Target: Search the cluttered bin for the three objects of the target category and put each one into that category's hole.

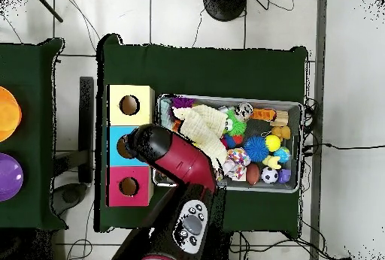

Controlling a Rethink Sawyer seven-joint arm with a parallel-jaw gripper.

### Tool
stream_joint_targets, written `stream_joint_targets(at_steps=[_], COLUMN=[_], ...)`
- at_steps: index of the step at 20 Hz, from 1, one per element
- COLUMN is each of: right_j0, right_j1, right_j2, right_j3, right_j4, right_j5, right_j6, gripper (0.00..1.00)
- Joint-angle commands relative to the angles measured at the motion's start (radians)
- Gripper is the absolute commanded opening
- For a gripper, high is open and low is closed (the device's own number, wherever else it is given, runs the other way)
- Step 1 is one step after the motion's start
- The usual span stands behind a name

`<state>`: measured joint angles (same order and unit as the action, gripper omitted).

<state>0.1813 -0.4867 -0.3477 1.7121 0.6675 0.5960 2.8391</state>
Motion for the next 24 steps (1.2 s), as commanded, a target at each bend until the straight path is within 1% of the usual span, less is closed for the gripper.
stream_joint_targets(at_steps=[1, 4, 7, 14, 17, 19, 21, 22, 24], right_j0=[0.020, 0.037, 0.064, 0.091, 0.110, 0.117, 0.125, 0.129, 0.136], right_j1=[0.076, 0.089, 0.108, 0.153, 0.170, 0.179, 0.192, 0.204, 0.224], right_j2=[0.057, 0.034, -0.007, -0.063, -0.126, -0.175, -0.204, -0.220, -0.259], right_j3=[0.020, 0.001, -0.023, -0.049, -0.085, -0.107, -0.122, -0.130, -0.152], right_j4=[0.053, 0.049, 0.031, 0.013, -0.039, -0.084, -0.116, -0.128, -0.170], right_j5=[-0.084, -0.083, -0.049, -0.042, 0.044, 0.102, 0.127, 0.123, 0.140], right_j6=[0.252, 0.265, 0.280, 0.263, 0.241, 0.203, 0.173, 0.163, 0.133], gripper=[1.00, 1.00, 1.00, 1.00, 1.00, 1.00, 1.00, 1.00, 1.00])
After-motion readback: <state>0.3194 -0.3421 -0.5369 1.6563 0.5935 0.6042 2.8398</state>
